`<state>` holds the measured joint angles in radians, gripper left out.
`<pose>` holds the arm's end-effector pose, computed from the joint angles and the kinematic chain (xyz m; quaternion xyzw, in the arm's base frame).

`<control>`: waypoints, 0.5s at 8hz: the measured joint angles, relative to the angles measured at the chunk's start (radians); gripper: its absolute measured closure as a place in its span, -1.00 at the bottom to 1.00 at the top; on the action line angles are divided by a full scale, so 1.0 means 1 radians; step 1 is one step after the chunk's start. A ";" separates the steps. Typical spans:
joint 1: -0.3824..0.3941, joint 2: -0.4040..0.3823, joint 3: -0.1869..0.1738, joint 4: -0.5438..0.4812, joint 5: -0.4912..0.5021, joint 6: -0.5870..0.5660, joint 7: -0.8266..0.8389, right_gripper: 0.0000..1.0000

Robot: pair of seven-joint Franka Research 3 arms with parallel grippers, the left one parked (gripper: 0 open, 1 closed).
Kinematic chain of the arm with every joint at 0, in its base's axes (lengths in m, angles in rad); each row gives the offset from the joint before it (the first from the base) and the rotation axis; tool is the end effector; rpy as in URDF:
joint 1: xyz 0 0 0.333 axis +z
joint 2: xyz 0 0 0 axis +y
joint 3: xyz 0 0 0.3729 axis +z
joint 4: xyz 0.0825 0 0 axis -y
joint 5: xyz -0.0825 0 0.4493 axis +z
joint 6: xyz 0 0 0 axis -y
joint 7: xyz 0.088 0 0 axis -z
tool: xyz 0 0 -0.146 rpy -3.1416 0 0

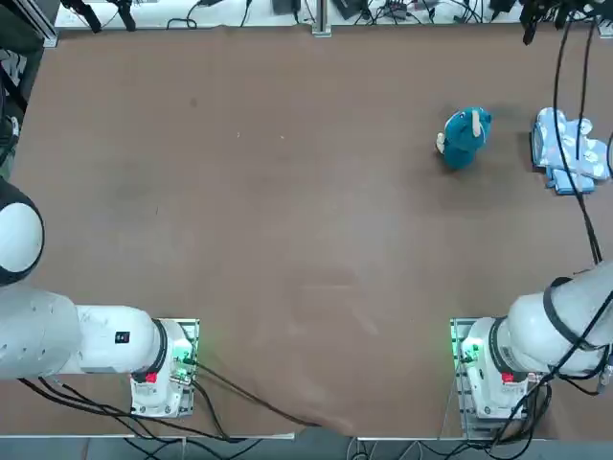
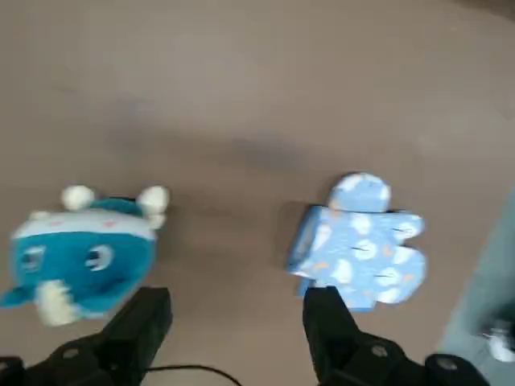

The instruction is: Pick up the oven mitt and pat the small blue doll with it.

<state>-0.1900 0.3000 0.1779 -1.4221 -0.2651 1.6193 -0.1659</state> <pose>0.7169 -0.0617 0.5303 0.9895 0.0866 -0.0580 0.1007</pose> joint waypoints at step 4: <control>0.029 -0.118 -0.033 0.002 0.179 -0.046 0.006 -1.00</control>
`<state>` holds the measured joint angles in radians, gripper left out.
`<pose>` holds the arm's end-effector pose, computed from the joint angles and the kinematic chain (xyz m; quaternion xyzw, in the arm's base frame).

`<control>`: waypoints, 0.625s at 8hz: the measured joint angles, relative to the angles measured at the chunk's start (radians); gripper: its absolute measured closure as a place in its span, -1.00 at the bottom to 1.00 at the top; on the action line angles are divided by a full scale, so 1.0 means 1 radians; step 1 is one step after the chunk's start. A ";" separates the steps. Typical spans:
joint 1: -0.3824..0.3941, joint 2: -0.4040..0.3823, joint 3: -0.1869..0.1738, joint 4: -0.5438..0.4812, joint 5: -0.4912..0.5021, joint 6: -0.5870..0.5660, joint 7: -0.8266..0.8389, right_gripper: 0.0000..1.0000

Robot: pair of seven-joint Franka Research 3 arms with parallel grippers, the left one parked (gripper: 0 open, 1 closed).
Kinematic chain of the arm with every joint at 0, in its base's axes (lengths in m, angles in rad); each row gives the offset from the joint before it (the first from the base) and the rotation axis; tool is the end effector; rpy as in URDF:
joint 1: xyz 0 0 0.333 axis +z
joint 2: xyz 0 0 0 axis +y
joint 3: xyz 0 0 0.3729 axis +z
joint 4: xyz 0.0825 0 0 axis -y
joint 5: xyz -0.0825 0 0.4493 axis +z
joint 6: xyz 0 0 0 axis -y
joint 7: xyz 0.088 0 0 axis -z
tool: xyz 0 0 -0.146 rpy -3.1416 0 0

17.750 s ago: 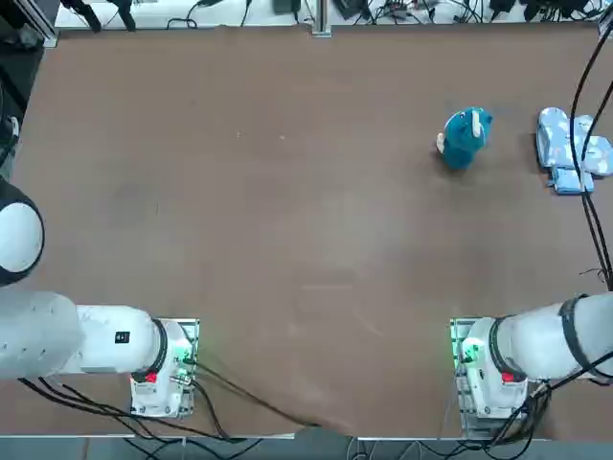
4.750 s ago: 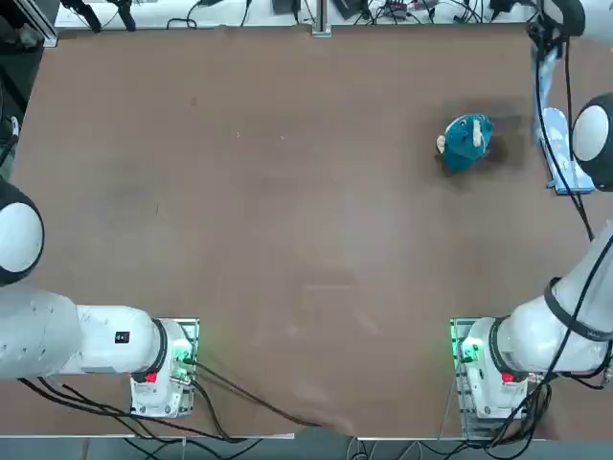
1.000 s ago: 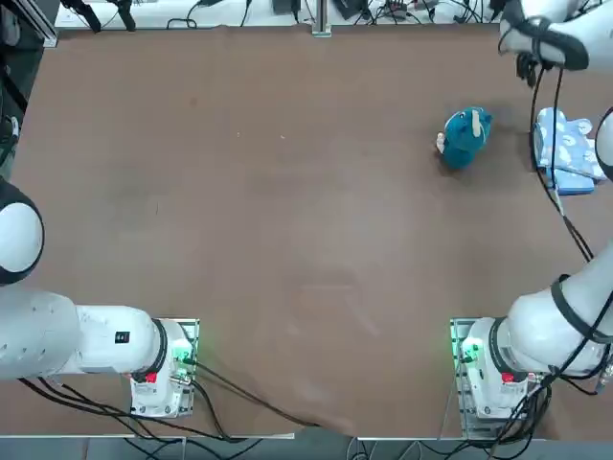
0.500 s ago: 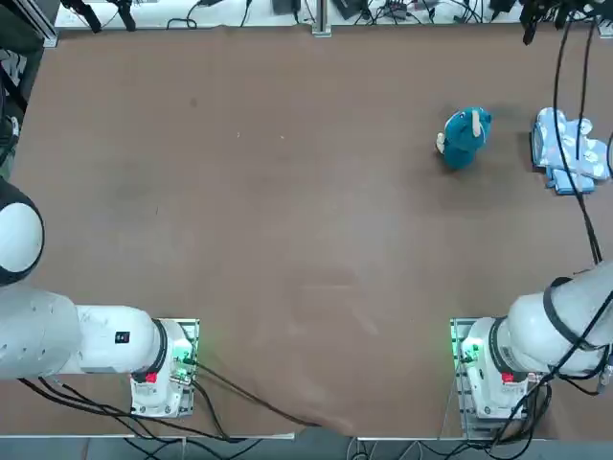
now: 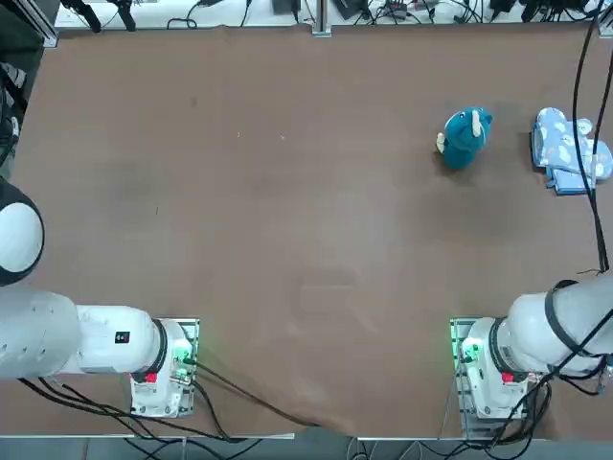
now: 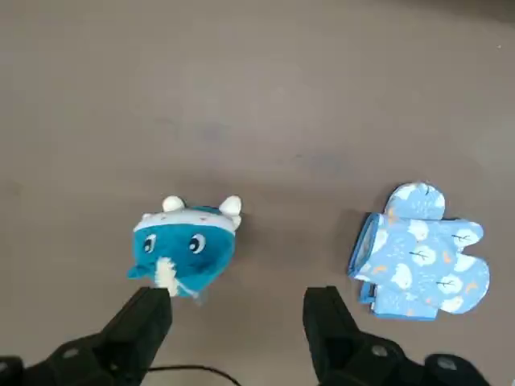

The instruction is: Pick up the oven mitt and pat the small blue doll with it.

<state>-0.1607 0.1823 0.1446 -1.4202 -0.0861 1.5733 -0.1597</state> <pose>0.6832 -0.0323 0.6059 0.9969 0.0714 -0.0163 0.0286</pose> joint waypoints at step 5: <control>0.283 -0.185 -0.268 -0.199 0.075 -0.009 0.013 -1.00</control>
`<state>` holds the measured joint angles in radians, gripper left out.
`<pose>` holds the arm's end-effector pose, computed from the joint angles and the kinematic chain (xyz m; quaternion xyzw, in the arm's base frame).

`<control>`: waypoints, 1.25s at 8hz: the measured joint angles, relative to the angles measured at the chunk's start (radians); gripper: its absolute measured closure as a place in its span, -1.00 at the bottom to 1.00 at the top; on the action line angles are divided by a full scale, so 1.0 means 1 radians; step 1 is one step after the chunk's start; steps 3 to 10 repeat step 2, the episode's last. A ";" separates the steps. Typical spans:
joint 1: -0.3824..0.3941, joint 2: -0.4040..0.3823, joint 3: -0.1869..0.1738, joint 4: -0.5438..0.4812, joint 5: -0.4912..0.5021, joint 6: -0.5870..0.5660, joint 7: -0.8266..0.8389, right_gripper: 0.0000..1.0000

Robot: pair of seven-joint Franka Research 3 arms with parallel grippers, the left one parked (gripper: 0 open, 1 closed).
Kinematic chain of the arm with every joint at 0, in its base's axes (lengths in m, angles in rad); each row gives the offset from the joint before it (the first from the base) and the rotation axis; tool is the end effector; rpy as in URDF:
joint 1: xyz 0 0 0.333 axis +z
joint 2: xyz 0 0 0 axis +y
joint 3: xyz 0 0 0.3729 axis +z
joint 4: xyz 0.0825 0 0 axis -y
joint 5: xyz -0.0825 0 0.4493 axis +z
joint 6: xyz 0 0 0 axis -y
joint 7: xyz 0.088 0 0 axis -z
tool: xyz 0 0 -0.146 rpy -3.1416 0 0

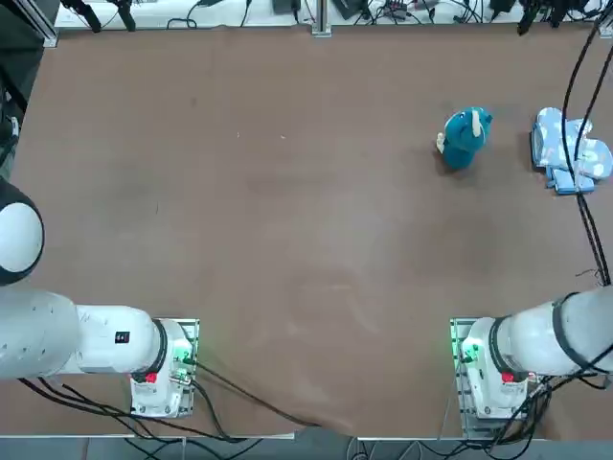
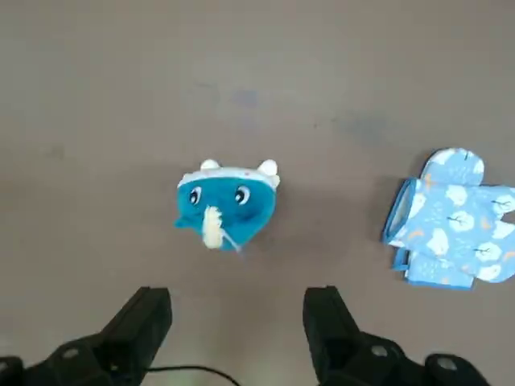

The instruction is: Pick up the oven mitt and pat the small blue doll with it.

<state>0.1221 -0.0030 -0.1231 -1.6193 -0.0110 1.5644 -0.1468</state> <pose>0.6143 -0.0023 0.6177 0.9970 0.0729 -0.0263 0.0034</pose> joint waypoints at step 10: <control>0.010 -0.068 -0.031 -0.059 0.022 0.009 0.000 -1.00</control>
